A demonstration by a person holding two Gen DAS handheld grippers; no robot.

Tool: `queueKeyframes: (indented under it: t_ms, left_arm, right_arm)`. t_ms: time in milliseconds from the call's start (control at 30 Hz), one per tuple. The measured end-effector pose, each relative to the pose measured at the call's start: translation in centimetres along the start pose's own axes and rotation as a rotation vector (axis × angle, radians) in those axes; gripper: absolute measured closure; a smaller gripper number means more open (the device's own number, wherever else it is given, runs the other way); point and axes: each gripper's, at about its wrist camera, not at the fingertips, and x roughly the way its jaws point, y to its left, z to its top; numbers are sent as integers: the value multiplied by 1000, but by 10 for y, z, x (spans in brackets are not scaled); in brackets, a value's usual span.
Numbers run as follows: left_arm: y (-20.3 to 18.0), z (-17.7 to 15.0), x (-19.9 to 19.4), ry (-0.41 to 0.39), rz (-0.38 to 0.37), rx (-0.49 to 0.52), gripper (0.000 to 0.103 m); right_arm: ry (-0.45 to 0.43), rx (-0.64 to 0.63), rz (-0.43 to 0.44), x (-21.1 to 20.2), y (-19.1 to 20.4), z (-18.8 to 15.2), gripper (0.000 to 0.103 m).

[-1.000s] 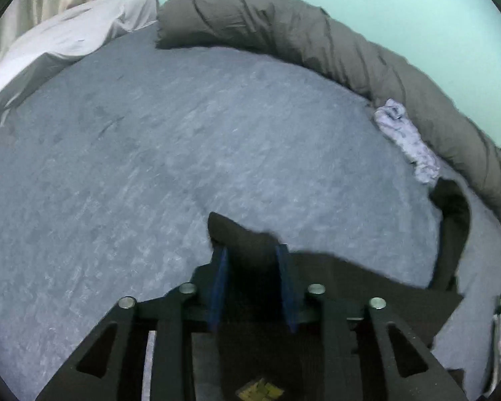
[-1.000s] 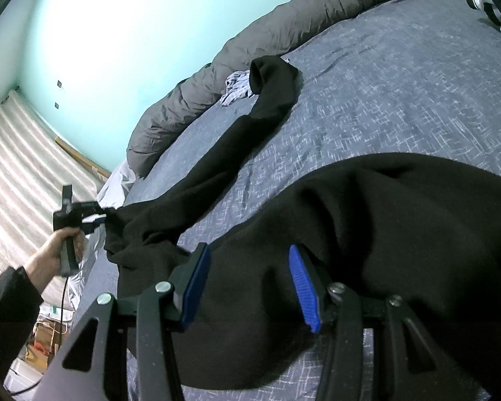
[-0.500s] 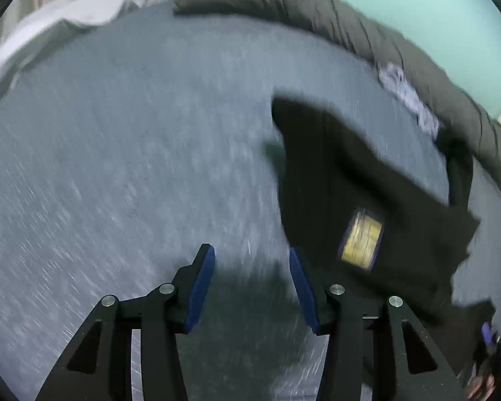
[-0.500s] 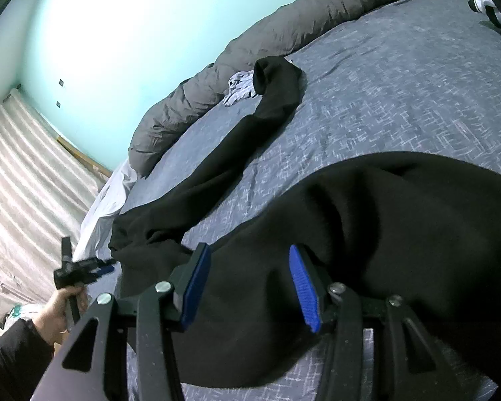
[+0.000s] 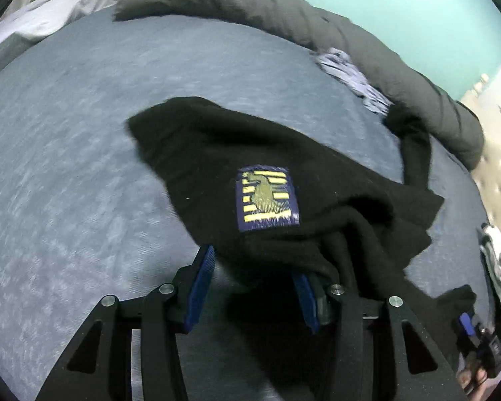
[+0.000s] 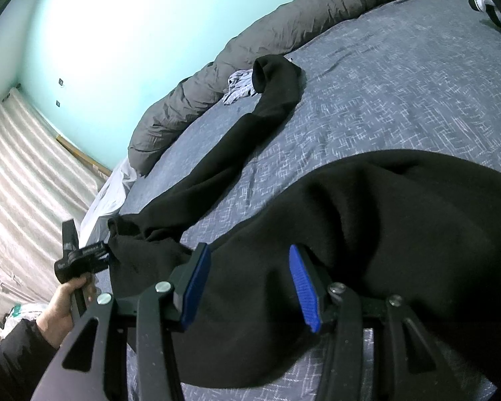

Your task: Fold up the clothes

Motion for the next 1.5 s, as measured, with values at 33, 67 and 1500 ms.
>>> queueKeyframes:
  t_ms: [33, 67, 1500]
  left_arm:
    - [-4, 2, 4, 3, 9, 13, 52]
    - [-8, 3, 8, 10, 14, 23, 52]
    - [93, -79, -195, -195, -7, -138, 98]
  right_arm:
    - [0, 0, 0, 0, 0, 0, 53]
    - [0, 0, 0, 0, 0, 0, 53]
    - [23, -84, -102, -97, 24, -7, 53]
